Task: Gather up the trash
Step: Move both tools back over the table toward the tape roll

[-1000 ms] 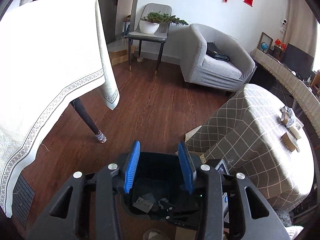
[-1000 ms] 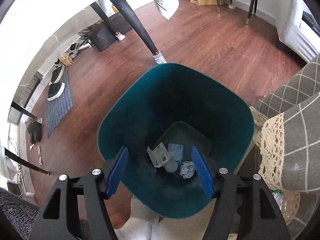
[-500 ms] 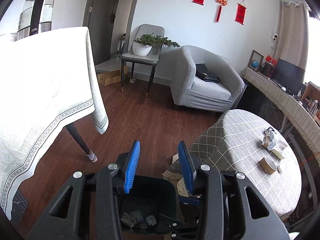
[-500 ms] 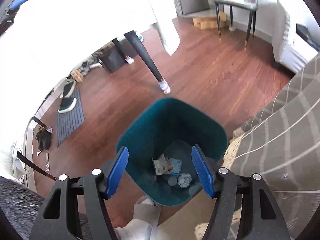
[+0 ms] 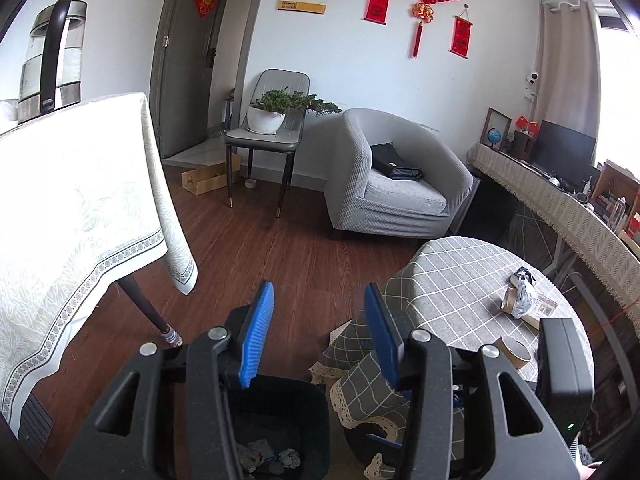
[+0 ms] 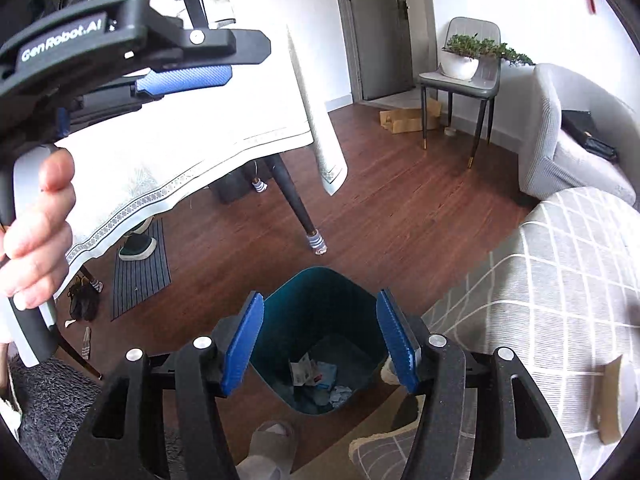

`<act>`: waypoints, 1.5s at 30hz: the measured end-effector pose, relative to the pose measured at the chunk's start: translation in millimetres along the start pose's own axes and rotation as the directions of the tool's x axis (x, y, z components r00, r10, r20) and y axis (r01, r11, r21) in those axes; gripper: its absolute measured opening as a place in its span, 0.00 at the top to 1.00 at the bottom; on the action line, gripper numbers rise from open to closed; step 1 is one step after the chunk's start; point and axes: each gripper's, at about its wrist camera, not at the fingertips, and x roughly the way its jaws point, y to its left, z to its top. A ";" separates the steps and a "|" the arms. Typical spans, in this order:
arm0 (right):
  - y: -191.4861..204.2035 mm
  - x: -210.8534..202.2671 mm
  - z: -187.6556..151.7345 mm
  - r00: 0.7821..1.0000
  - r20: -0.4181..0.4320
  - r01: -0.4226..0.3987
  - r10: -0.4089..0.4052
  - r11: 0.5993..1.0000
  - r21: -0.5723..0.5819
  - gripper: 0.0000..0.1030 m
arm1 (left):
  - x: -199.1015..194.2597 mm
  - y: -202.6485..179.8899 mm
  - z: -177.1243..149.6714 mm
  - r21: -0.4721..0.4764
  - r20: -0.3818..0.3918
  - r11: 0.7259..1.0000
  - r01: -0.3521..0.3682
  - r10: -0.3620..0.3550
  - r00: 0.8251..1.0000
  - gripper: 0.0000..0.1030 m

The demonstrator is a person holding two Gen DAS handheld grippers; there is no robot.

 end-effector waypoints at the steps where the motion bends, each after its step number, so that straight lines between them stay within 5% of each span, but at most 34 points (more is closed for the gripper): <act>1: -4.1 -6.0 0.5 1.000 0.005 0.011 -0.011 1.000 0.002 0.44 | 1.9 -4.8 -0.4 0.009 -0.004 1.000 0.005 -0.005 1.000 0.48; 20: -104.4 -114.2 -38.4 0.966 0.075 0.238 -0.249 0.962 0.133 0.44 | 40.3 -109.8 -15.5 0.174 -0.075 0.980 0.098 -0.086 0.993 0.25; 36: -183.9 -181.0 -85.5 0.918 0.059 0.348 -0.392 0.867 0.356 0.44 | 73.3 -223.8 -51.0 0.358 -0.192 0.898 0.257 -0.198 0.961 0.11; 45: -211.0 -197.6 -101.0 0.908 0.054 0.348 -0.416 0.820 0.454 0.38 | 93.6 -261.1 -80.1 0.447 -0.270 0.851 0.276 -0.165 0.948 0.11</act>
